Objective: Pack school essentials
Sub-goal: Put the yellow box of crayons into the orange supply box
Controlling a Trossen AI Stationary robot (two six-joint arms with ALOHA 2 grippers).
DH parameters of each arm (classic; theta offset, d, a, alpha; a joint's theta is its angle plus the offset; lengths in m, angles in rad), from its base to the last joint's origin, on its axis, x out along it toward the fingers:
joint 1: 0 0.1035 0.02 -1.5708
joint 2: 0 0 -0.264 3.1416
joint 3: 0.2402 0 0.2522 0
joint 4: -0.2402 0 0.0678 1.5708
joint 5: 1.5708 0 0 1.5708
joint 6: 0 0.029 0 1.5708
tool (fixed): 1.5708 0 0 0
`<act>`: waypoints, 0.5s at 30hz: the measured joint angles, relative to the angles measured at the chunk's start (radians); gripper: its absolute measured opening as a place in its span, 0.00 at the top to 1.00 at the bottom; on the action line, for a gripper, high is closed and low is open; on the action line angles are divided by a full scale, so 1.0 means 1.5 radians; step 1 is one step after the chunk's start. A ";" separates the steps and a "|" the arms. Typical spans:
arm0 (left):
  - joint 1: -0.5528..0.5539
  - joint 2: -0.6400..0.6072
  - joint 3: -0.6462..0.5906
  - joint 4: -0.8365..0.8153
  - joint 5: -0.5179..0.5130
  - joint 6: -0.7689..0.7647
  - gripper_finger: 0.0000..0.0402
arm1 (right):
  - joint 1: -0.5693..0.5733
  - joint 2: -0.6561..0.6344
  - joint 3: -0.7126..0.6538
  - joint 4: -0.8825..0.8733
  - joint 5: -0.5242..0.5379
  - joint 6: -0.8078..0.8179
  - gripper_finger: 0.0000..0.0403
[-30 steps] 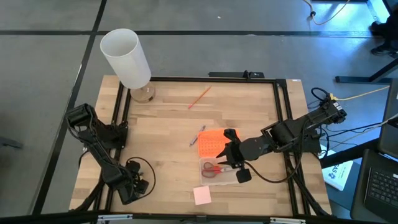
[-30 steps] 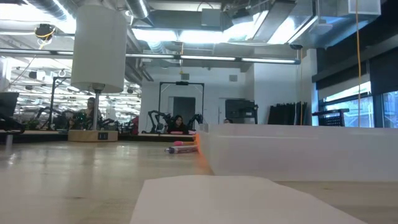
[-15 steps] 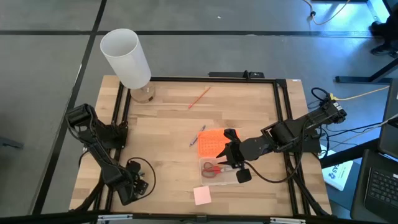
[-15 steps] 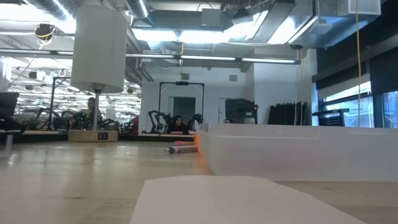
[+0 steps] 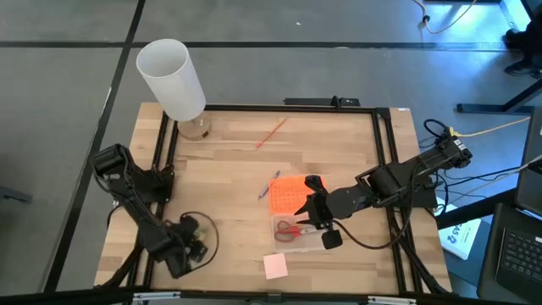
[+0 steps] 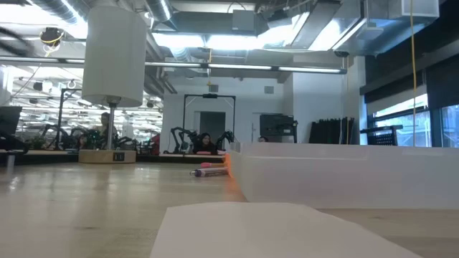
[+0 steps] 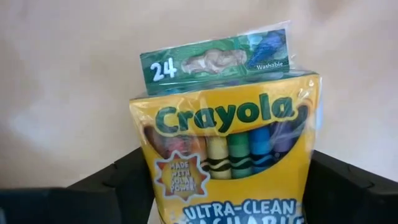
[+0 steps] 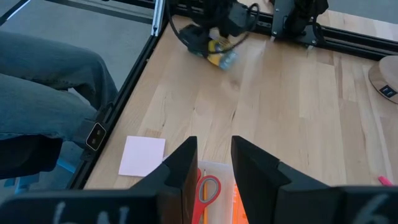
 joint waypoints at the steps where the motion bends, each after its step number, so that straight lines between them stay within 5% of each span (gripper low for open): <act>1: 0.004 0.000 0.003 -0.002 -0.017 0.007 0.25 | 0.000 0.000 0.000 0.000 0.000 0.000 0.75; 15: 0.086 -0.003 0.065 -0.021 -0.062 0.200 0.30 | 0.000 -0.001 0.000 0.000 0.000 0.000 0.75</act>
